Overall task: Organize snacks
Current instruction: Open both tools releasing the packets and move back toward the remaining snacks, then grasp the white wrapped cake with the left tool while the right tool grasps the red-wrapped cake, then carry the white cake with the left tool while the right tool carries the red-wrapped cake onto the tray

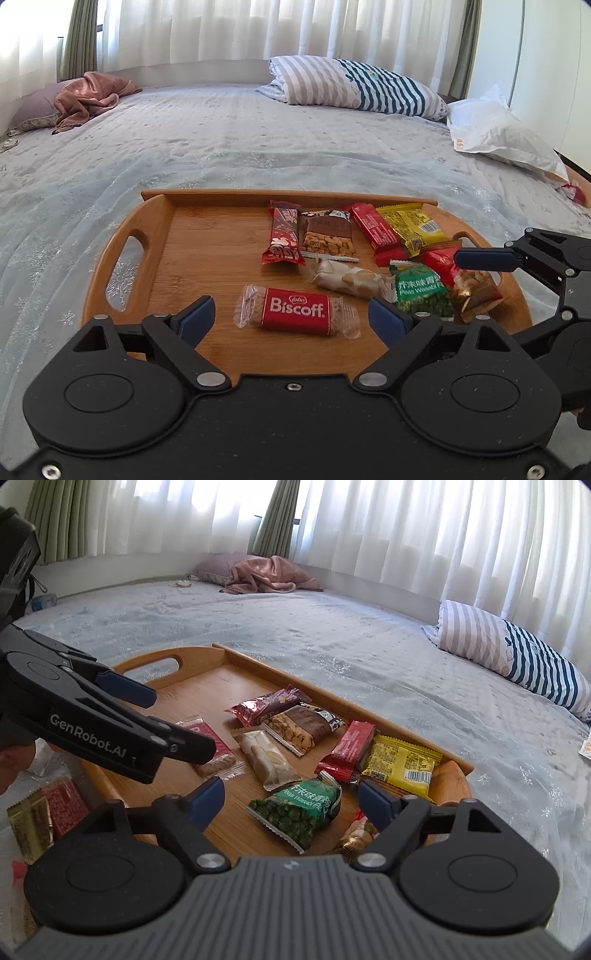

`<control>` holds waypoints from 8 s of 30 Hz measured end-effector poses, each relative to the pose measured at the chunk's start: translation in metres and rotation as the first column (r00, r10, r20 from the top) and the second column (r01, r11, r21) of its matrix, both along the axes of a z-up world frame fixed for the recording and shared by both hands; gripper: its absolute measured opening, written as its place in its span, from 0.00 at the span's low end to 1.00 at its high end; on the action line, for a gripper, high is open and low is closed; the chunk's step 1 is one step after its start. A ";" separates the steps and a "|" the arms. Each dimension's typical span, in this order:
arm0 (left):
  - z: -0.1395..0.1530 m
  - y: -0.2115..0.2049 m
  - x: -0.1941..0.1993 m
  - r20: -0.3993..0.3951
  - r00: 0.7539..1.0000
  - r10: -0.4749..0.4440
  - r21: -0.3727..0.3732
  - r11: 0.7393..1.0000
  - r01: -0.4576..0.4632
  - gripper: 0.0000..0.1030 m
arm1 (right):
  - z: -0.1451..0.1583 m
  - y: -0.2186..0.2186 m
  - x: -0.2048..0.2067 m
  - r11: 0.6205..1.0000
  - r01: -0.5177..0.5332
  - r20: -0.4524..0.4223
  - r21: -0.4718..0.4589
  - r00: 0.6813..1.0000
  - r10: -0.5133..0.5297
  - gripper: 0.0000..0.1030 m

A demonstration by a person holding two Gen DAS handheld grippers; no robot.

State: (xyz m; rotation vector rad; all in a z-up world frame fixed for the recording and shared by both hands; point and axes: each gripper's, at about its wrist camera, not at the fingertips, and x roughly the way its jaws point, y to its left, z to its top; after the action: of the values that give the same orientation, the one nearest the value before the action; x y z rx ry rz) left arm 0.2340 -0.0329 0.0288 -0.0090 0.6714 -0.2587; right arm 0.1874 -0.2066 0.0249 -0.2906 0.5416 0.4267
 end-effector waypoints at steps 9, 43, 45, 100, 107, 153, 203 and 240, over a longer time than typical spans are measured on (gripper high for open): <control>0.008 0.016 -0.039 0.013 1.000 -0.020 0.014 1.000 0.020 0.92 | 0.008 -0.007 -0.031 0.998 0.023 0.026 0.060 0.999 -0.024 0.90; 0.004 0.058 -0.136 -0.001 1.000 0.028 -0.013 1.000 -0.028 0.94 | -0.003 0.009 -0.136 0.978 -0.016 0.052 0.207 0.999 0.005 1.00; 0.002 0.060 -0.139 -0.002 0.999 0.036 -0.013 0.999 -0.036 0.94 | -0.005 0.010 -0.139 0.977 -0.011 0.050 0.214 0.999 0.000 1.00; -0.030 0.091 -0.127 0.042 0.984 0.172 -0.032 0.985 -0.170 0.62 | -0.049 0.035 -0.152 0.967 -0.007 0.030 0.253 1.000 0.000 0.76; -0.029 0.088 -0.140 0.017 0.990 0.138 -0.032 0.990 -0.137 0.49 | -0.049 0.036 -0.153 0.969 -0.007 0.032 0.248 0.999 -0.002 0.76; -0.002 0.086 -0.147 0.040 0.988 0.152 -0.063 0.987 -0.149 0.34 | -0.026 0.029 -0.162 0.955 0.083 0.048 0.283 0.994 -0.101 0.28; -0.008 0.077 -0.148 0.022 0.990 0.138 0.016 0.990 -0.138 0.29 | -0.021 0.020 -0.140 0.939 0.201 -0.034 0.278 0.979 -0.200 0.52; 0.020 0.078 -0.120 0.059 0.991 0.117 -0.029 0.993 -0.116 0.29 | 0.018 0.009 -0.117 0.874 0.378 -0.152 0.307 0.926 -0.347 0.22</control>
State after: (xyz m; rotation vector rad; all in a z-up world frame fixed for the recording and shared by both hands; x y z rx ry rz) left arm 0.1144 0.0446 0.0487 -0.0640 0.6048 -0.1543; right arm 0.0705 -0.1978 0.0431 0.1583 0.5903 0.1587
